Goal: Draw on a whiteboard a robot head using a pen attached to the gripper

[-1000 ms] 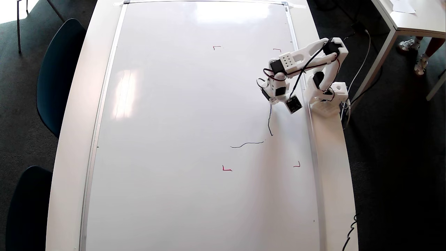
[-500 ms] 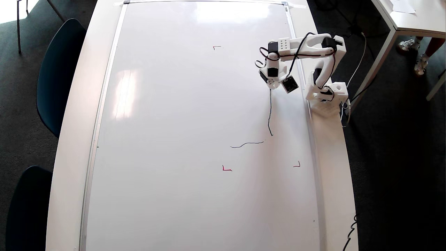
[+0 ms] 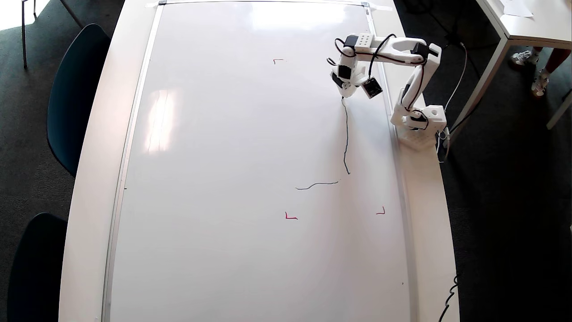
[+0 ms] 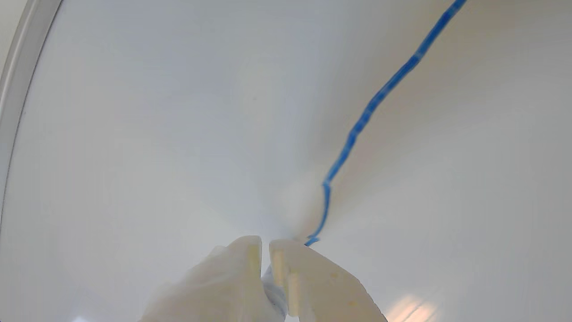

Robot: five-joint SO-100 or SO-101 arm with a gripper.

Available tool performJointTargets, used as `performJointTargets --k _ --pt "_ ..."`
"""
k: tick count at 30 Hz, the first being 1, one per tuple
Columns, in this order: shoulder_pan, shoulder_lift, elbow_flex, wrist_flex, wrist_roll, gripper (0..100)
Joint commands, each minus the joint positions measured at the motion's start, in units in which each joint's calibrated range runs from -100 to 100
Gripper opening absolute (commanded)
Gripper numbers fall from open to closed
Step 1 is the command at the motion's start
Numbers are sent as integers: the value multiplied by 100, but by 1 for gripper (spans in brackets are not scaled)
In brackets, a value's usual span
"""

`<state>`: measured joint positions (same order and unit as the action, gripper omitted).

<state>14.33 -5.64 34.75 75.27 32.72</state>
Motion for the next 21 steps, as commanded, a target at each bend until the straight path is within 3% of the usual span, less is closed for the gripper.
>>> performJointTargets --k 1,9,21 --pt "42 -21 -206 23 99 1" --pt "-2 206 -487 -307 99 1" --pt "-445 2069 -2785 -290 56 1"
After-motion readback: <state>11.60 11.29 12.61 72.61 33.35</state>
